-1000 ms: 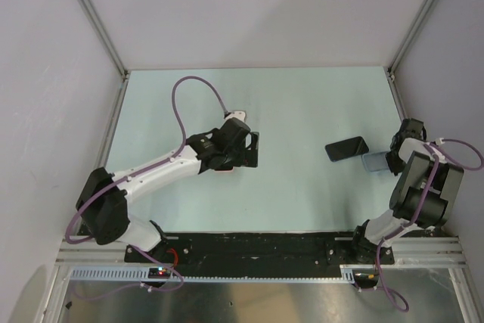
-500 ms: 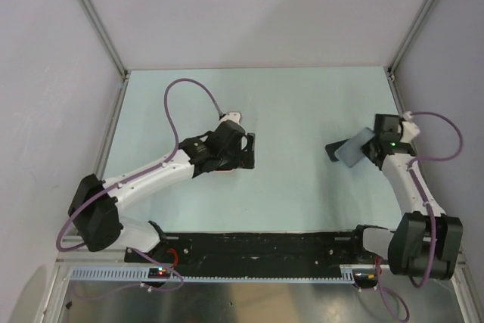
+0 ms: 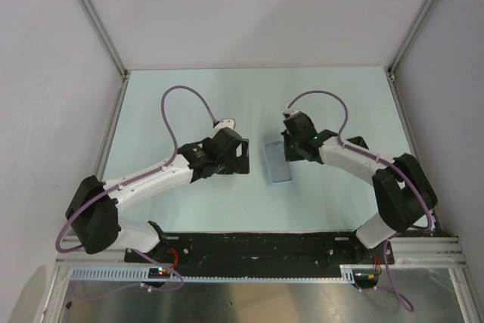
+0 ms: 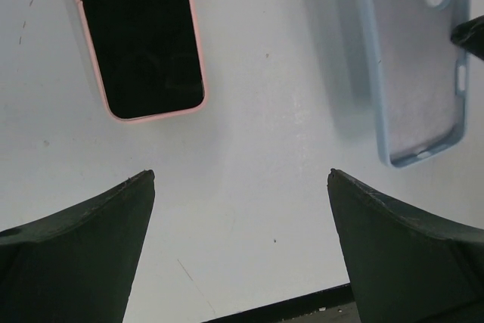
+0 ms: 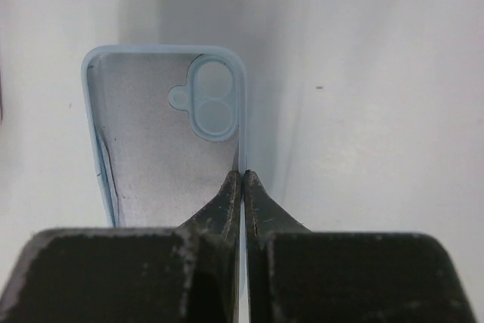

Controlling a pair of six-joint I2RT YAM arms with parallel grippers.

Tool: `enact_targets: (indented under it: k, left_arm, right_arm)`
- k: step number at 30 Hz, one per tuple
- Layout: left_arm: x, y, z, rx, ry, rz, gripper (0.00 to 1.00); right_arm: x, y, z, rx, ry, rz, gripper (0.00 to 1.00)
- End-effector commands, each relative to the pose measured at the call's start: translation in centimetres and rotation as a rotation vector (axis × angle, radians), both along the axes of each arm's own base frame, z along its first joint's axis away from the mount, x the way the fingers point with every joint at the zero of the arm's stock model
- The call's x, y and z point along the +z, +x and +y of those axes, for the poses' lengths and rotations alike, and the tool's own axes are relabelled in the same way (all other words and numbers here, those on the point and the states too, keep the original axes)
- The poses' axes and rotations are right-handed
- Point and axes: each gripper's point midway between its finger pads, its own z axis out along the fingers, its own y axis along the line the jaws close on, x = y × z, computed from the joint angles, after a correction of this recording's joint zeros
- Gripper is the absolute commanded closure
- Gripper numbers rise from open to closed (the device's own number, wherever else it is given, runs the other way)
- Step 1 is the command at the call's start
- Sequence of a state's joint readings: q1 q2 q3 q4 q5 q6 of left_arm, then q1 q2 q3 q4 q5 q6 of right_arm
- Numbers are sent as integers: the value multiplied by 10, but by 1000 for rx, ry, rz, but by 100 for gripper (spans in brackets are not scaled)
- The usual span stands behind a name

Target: Put the phone into the phone case

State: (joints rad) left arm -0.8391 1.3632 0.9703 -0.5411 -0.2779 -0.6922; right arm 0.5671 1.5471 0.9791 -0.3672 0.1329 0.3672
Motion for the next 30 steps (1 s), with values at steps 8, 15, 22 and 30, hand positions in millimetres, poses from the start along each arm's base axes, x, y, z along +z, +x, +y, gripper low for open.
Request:
enact_targets:
  k: [8,15,22,30]
  left_arm:
    - [0,6,2,66,-37,-16,0]
    - [3,8,-2,57,-56,-26,0]
    - [5,9,-3,49,-73,-39,0]
    - [12,11,-6,45,-105,-53,0]
  right_arm:
    - [-16,-3,35,250,-98,-19,100]
    - [10,11,-6,-41,-58,-27,24]
    - [37,42,-148,-803,162,-1,8]
    - [23,45,-239,-1352,328,42,1]
